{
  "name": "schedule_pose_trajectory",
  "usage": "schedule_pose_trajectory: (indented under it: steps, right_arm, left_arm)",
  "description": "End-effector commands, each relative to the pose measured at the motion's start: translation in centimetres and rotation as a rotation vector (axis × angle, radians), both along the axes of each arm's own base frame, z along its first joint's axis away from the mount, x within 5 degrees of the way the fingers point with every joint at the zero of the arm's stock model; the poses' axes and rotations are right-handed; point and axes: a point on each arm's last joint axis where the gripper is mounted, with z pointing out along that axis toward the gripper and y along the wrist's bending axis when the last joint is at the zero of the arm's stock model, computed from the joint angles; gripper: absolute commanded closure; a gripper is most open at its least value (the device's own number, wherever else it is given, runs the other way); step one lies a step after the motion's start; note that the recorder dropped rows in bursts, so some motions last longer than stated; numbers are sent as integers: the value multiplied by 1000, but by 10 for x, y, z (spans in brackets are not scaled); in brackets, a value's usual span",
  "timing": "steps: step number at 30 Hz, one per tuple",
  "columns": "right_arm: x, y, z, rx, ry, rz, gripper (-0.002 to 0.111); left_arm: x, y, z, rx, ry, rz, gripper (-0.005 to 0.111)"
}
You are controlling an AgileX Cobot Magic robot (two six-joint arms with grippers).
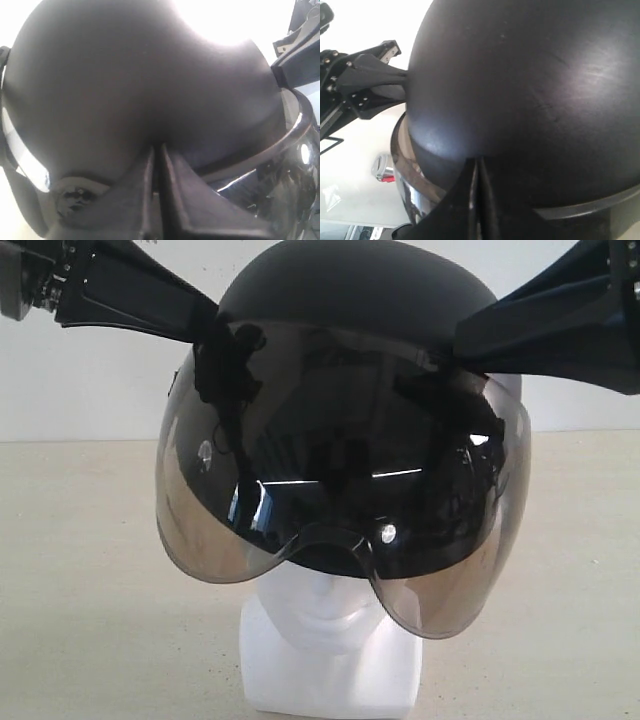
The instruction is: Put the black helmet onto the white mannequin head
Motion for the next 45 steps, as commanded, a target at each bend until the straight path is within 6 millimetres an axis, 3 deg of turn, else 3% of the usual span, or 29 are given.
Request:
schedule_pose_trajectory:
  steps: [1, 11, 19, 42, 45]
  right_arm:
    - [-1, -1, 0, -32, 1, 3, 108]
    - [-3, 0, -4, -40, 29, 27, 108]
    - [-2, 0, -32, -53, 109, 19, 108]
    - [-4, -2, -38, -118, 128, 44, 108]
    - [-5, -2, -50, -123, 168, 37, 108]
  left_arm:
    - [-1, -1, -30, 89, 103, -69, 102]
    - [-3, 1, -37, 116, 119, -70, 102]
    - [-4, 2, -40, 138, 125, -67, 102]
    - [-18, 2, -72, 136, 202, -114, 102]
    - [-18, 2, -74, 137, 208, -114, 102]
